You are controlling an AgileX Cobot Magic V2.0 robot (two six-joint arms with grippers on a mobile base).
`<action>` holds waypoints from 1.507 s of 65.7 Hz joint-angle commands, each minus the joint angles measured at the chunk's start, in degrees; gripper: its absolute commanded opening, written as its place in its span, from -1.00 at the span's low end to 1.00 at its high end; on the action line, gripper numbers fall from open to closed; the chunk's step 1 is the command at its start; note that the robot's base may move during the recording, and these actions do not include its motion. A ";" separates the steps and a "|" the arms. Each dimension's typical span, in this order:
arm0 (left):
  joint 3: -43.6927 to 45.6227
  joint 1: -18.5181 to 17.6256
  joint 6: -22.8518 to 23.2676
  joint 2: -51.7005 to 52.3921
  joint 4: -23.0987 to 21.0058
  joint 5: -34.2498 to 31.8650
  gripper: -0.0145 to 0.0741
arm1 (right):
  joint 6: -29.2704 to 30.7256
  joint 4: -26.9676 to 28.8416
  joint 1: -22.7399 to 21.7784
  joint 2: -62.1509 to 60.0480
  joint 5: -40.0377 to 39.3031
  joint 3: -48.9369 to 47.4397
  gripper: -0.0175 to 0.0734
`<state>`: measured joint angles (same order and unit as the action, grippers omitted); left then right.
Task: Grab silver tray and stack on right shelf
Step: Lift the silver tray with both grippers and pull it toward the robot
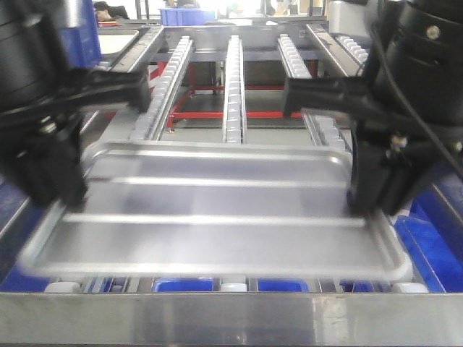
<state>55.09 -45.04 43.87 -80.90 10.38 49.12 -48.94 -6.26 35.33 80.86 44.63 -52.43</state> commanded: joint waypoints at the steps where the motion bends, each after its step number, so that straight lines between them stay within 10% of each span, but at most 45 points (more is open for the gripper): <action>1: -1.19 -2.97 4.42 5.04 2.35 0.40 -0.88 | -6.15 -3.62 3.58 -4.15 -0.73 1.07 -0.48; 30: -10.62 -12.17 12.77 12.87 1.89 3.47 -0.88 | -19.84 -9.01 16.50 -10.80 4.06 8.62 -0.48; 99: -10.62 -12.86 12.85 12.90 1.62 3.28 -0.88 | -20.31 -9.83 17.15 -10.80 5.61 8.61 -0.48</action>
<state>43.45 -57.52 56.53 -69.47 10.62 50.96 -69.24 -13.29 52.74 71.72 48.49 -42.69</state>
